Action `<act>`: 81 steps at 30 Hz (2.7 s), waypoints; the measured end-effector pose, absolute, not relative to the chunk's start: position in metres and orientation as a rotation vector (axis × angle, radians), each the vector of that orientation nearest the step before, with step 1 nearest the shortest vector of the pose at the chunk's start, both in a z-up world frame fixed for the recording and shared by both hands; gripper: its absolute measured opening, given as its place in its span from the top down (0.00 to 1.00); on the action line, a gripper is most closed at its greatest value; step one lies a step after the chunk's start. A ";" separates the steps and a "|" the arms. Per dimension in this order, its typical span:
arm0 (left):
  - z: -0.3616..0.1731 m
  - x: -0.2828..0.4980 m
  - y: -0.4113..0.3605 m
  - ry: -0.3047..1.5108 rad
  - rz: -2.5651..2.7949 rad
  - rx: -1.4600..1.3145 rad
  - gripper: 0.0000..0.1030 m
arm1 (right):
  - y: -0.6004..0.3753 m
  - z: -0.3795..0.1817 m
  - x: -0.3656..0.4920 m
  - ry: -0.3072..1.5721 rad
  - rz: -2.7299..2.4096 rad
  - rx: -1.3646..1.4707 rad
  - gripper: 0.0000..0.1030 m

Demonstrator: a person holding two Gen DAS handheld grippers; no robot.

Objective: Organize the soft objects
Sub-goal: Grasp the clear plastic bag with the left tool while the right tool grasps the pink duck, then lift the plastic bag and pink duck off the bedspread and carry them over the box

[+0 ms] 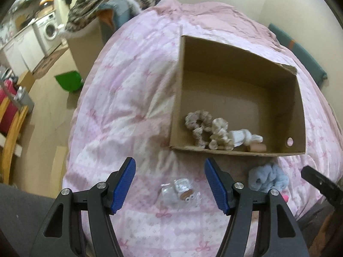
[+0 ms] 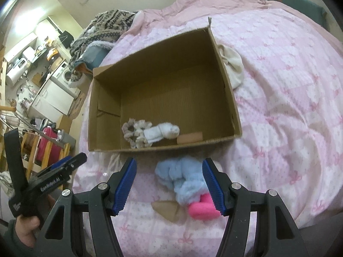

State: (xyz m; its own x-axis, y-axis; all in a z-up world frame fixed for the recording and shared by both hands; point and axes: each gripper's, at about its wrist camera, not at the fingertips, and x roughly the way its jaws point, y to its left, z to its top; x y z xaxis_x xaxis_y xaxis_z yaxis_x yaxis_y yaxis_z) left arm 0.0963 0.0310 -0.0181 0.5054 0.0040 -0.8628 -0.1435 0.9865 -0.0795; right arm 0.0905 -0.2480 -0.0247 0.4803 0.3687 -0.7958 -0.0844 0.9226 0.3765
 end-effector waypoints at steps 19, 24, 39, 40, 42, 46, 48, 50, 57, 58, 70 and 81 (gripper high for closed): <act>-0.101 0.117 0.028 1.341 0.078 -0.266 0.38 | -0.288 -0.061 0.098 1.159 0.163 0.477 0.35; -0.121 0.128 0.019 1.379 0.121 -0.232 0.38 | -0.293 -0.066 0.099 1.180 0.150 0.496 0.35; -0.131 0.127 0.003 1.400 0.073 -0.186 0.73 | -0.237 -0.109 0.095 1.441 0.198 0.200 0.35; -0.128 0.127 0.001 1.404 0.064 -0.176 0.76 | -0.233 -0.109 0.093 1.441 0.202 0.183 0.35; -0.127 0.126 -0.004 1.406 0.053 -0.151 0.84 | -0.226 -0.110 0.090 1.441 0.204 0.143 0.35; -0.122 0.123 -0.006 1.408 0.038 -0.165 0.87 | -0.217 -0.109 0.090 1.432 0.203 0.100 0.50; -0.116 0.121 -0.004 1.404 0.033 -0.172 0.87 | -0.216 -0.108 0.089 1.425 0.209 0.098 0.50; -0.112 0.116 -0.001 1.399 0.031 -0.176 0.87 | -0.217 -0.106 0.088 1.420 0.213 0.111 0.50; -0.091 0.100 0.005 1.365 0.021 -0.189 0.87 | -0.216 -0.086 0.074 1.355 0.270 0.126 0.51; -0.089 0.098 0.007 1.358 0.023 -0.187 0.87 | -0.217 -0.085 0.073 1.347 0.282 0.125 0.51; -0.080 0.073 0.000 1.330 0.016 -0.133 0.87 | -0.208 -0.070 0.055 1.273 0.293 0.113 0.51; -0.015 0.065 0.007 1.094 0.063 -0.139 0.87 | -0.216 -0.010 0.044 0.963 0.334 0.148 0.51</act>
